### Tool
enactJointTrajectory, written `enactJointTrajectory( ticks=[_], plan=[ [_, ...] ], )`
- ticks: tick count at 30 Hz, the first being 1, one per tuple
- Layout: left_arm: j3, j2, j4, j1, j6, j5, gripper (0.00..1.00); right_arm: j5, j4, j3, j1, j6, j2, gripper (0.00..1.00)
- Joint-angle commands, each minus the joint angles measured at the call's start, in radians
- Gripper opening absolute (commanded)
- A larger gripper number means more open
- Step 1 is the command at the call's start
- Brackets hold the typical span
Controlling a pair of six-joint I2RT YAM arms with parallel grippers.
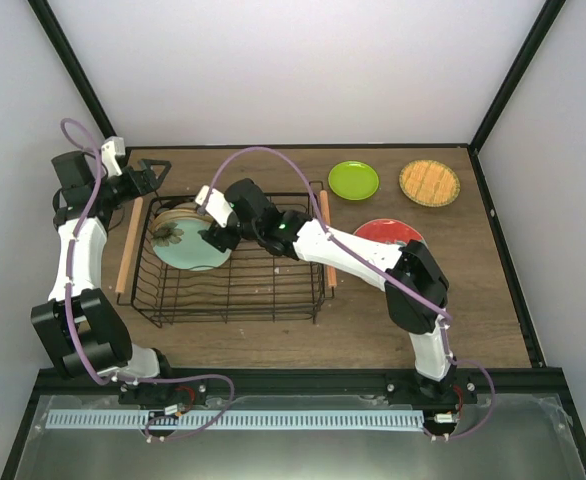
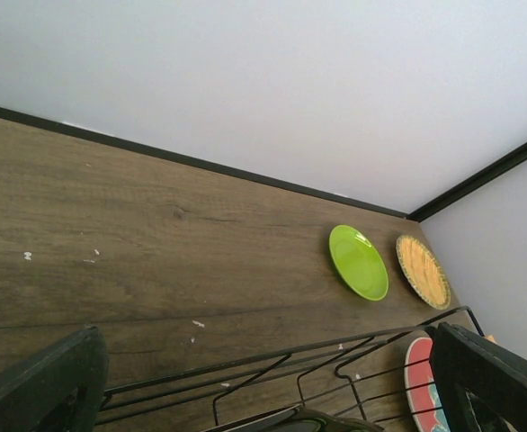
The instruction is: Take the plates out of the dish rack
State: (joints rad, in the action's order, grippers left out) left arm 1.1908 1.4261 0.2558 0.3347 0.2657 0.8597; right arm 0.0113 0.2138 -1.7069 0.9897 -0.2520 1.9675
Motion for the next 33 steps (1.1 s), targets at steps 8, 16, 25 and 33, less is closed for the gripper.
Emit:
enactJointTrajectory(
  ticks=[8, 16, 25, 33],
  plan=[
    [-0.014, -0.013, -0.029, -0.003, -0.014, 0.028, 1.00, 0.128, -0.093, 0.029, 0.003, -0.066, -0.023, 0.79],
    [-0.017, -0.008, -0.036, -0.003, -0.010, 0.033, 1.00, 0.159, -0.090, 0.035, 0.003, -0.068, -0.024, 0.72],
    [-0.017, -0.006, -0.040, -0.003, -0.006, 0.035, 1.00, 0.161, -0.091, 0.029, 0.003, -0.064, -0.004, 0.67],
    [-0.020, -0.007, -0.036, -0.003, -0.012, 0.035, 1.00, 0.160, -0.094, 0.025, 0.003, -0.071, 0.034, 0.66]
  ],
)
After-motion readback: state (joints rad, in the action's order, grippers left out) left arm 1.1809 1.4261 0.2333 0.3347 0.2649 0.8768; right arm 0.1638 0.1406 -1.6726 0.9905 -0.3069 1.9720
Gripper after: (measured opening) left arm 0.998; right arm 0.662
